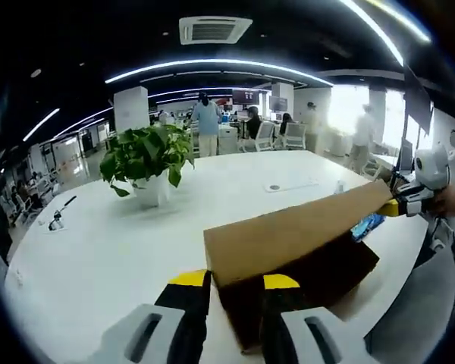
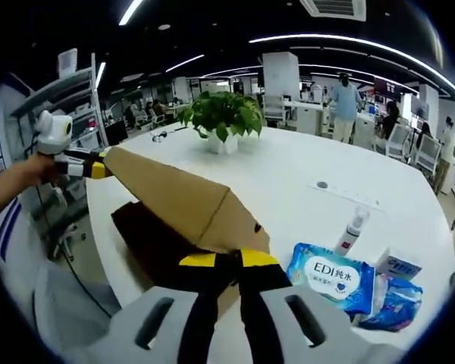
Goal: Operate the shoe box by opening the lid, removing the specified soft item, and placing it in the target area until the item is outside and the box remains undamaged.
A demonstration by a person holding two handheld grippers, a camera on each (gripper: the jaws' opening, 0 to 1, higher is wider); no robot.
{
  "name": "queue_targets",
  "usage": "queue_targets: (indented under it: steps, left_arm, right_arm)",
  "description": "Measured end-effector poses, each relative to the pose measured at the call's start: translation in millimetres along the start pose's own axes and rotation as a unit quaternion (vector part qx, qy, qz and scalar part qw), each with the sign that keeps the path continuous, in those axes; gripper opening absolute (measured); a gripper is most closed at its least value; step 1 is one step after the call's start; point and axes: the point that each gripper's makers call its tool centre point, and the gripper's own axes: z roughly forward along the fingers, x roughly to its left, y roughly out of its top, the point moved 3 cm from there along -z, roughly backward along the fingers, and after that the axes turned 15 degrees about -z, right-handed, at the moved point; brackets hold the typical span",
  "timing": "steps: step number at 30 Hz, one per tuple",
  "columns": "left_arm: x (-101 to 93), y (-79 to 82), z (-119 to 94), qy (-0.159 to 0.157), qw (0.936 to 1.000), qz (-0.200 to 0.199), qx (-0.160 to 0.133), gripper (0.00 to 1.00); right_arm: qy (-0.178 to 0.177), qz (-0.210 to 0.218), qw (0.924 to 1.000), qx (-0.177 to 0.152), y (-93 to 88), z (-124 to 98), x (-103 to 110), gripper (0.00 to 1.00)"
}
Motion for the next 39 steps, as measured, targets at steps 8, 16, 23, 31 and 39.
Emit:
queue_targets:
  steps: [8,16,23,31,39]
  left_arm:
    - [6.2,-13.9,1.7,-0.007,0.9999,0.001,0.016,0.27]
    - [8.5,-33.6,3.9,-0.015,0.9992,0.006,0.037,0.31]
    - [2.5,-48.3,1.9,-0.02,0.9979,0.019,0.059,0.34]
    - [-2.1,-63.5,2.9,-0.026,0.9955,0.031,0.086,0.38]
    - [-3.3,-80.8,7.2,-0.027,0.9924,0.038,0.114,0.41]
  right_arm:
    - [0.016,-0.042,0.999,0.005,-8.5,0.6,8.9,0.12]
    - [0.042,-0.08,0.9958,0.015,-20.0,1.7,21.5,0.2]
    - [0.067,-0.084,0.994,0.021,-29.8,3.1,31.5,0.27]
    - [0.092,-0.077,0.9923,0.032,-41.6,6.5,40.3,0.33]
    - [0.111,-0.065,0.9907,0.044,-54.0,11.5,49.3,0.39]
